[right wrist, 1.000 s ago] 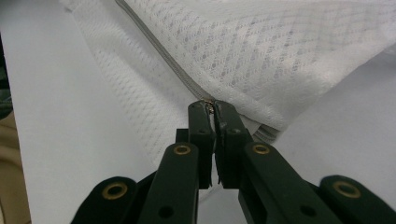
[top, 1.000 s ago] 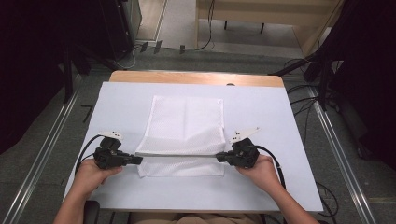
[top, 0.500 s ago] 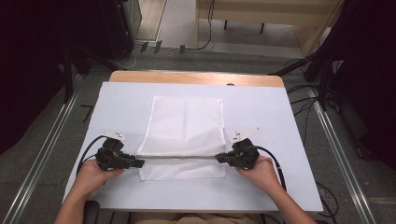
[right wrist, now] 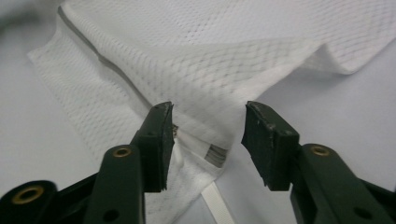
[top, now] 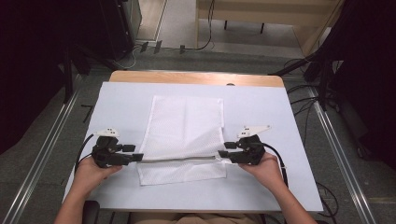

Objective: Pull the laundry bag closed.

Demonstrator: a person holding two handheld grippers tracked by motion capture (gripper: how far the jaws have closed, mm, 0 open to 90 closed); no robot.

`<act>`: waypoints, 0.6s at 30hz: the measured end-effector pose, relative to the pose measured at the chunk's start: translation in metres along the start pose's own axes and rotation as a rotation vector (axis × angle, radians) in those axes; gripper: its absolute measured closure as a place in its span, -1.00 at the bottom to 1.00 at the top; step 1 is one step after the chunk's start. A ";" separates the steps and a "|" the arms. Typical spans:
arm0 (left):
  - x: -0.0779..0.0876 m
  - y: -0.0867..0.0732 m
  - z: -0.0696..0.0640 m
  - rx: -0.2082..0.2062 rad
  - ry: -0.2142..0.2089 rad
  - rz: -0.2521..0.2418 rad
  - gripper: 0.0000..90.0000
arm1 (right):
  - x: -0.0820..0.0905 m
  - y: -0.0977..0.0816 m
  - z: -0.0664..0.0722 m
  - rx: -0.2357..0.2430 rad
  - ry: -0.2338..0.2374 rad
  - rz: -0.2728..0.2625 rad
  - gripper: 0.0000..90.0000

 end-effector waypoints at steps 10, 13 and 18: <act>0.003 0.005 0.014 0.032 0.084 -0.045 -0.22 | 0.023 0.004 -0.020 -0.022 -0.101 -0.094 -0.19; 0.003 0.005 0.018 0.044 0.099 -0.050 -0.23 | 0.031 0.004 -0.026 -0.018 -0.131 -0.119 -0.24; 0.004 0.006 0.023 0.056 0.124 -0.063 -0.23 | 0.042 0.001 -0.037 -0.021 -0.172 -0.143 -0.31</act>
Point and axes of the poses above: each handheld gripper's, and its own axes: x roughly backward along the jaws, y roughly out of its top, z roughly to its left, the point moved 8 cm from there along -x, roughly forward along the jaws, and after that the axes turned 14 degrees about y, right-handed, at the moved point
